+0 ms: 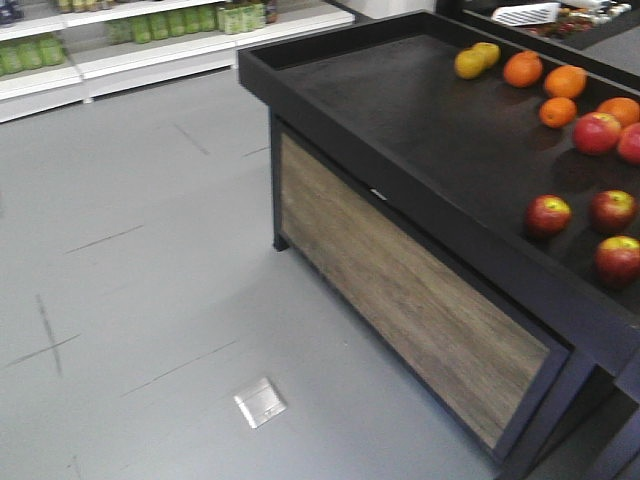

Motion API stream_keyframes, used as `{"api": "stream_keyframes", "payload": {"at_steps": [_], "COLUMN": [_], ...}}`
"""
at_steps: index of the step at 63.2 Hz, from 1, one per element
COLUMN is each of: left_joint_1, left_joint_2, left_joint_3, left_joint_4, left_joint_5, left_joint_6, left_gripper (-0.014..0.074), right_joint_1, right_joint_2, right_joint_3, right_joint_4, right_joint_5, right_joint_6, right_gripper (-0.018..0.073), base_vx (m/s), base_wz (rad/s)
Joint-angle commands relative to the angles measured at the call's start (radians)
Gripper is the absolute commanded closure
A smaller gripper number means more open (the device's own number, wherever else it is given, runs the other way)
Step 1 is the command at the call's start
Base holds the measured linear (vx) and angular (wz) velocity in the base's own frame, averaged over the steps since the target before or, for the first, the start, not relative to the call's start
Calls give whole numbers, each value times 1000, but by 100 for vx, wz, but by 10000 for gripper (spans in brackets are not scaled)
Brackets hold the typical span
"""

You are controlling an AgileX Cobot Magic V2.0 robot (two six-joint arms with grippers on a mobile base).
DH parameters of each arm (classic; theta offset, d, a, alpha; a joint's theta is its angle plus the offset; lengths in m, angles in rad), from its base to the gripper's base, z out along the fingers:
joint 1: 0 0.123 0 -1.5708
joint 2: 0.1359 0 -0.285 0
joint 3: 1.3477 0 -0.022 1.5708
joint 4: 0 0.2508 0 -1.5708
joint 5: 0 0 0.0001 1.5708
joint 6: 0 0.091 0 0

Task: Pick three apples into basket with both arms
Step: 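Drive the base forward and turn toward the fruit table with basket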

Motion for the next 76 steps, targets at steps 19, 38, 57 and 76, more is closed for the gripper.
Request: {"api": "stream_keyframes", "payload": {"at_steps": [19,38,57,76], "left_joint_1": [-2,-2,-2,-2], "left_joint_2": [-16,-16,-16,-16], "left_joint_3": [8,8,8,8], "left_joint_4": [-10,-10,-10,-10], "left_joint_5": [-67,-67,-67,-67], "left_joint_6": [-1,-1,-1,-1], "left_gripper": [603,603,603,603], "right_joint_1": [1,1,1,1], "right_joint_2": [-13,-13,-13,-13], "right_joint_3": [14,14,14,14], "right_joint_4": [-10,-10,-10,-10], "right_joint_5": [-72,-72,-72,-72], "right_joint_6": [-4,-4,-4,-4], "right_gripper": [564,564,564,564], "base_vx": [8,8,8,9], "base_wz": [-36,-34,-35,-36]}}
